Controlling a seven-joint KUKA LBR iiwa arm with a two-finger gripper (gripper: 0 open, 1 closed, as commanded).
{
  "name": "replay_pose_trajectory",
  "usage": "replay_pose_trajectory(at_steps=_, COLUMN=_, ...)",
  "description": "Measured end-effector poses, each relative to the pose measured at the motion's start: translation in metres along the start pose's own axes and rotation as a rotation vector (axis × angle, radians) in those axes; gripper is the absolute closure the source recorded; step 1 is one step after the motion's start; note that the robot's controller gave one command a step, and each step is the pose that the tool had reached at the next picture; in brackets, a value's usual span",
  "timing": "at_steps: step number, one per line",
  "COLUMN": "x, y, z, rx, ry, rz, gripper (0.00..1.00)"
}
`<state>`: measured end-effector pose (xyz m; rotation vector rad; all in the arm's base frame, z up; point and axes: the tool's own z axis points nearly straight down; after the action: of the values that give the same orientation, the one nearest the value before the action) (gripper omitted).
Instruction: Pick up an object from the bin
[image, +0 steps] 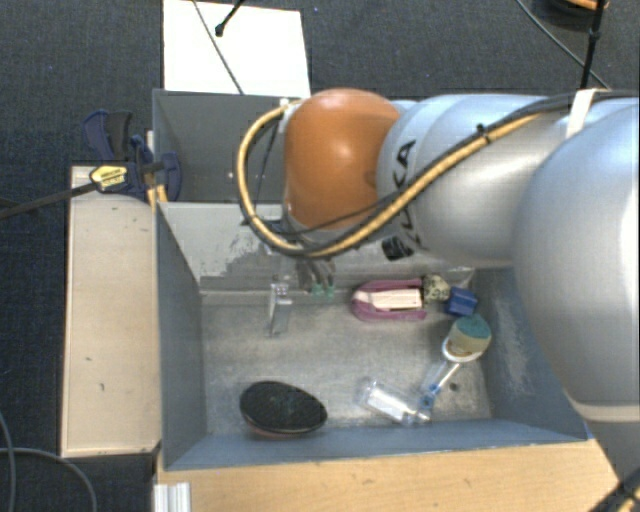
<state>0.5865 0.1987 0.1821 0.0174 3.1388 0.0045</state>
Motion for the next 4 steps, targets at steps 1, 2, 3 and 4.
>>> replay_pose_trajectory(at_steps=1, x=0.057, y=-0.017, z=0.100, rx=0.001, ry=-0.002, rz=-0.301, gripper=0.00)
replay_pose_trajectory(at_steps=2, x=0.092, y=-0.009, z=0.104, rx=0.002, ry=-0.031, rz=-0.567, gripper=0.00)
replay_pose_trajectory(at_steps=3, x=0.094, y=-0.013, z=0.107, rx=0.000, ry=-0.017, rz=-1.038, gripper=0.00)
replay_pose_trajectory(at_steps=4, x=0.107, y=-0.020, z=0.108, rx=0.002, ry=-0.010, rz=-1.480, gripper=0.00)
